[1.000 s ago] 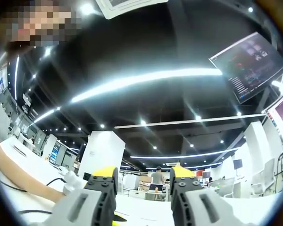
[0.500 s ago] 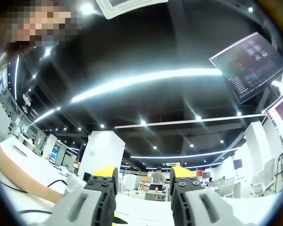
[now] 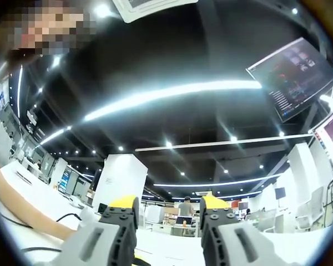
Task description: Find the charging cable on the desk, coil it up and secure with Velcro.
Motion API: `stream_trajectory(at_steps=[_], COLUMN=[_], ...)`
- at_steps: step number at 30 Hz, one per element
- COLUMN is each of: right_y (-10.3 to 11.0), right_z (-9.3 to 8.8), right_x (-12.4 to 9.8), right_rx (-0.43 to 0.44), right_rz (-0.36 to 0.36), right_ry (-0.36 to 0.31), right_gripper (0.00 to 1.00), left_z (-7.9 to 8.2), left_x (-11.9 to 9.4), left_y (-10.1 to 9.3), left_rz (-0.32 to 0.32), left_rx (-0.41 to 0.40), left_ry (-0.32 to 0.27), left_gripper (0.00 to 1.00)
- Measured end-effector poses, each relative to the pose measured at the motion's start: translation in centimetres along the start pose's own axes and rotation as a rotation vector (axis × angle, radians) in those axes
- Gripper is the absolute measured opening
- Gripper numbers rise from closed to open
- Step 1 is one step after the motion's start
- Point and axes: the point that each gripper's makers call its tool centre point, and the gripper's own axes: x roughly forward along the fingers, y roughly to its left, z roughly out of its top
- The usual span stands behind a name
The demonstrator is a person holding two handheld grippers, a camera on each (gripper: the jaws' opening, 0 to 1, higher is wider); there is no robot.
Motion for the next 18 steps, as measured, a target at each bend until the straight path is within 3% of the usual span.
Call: stream_trajectory(at_steps=[18], right_y=[0.11], right_z=[-0.11], right_x=[0.01], right_rx=[0.002], right_rz=[0.003], right_ry=[0.003], right_gripper=[0.45], left_z=[-0.65], left_x=[0.21], left_y=[0.47], left_rz=[0.019], left_rx=[0.006], left_ry=[0.023], left_gripper=[0.28])
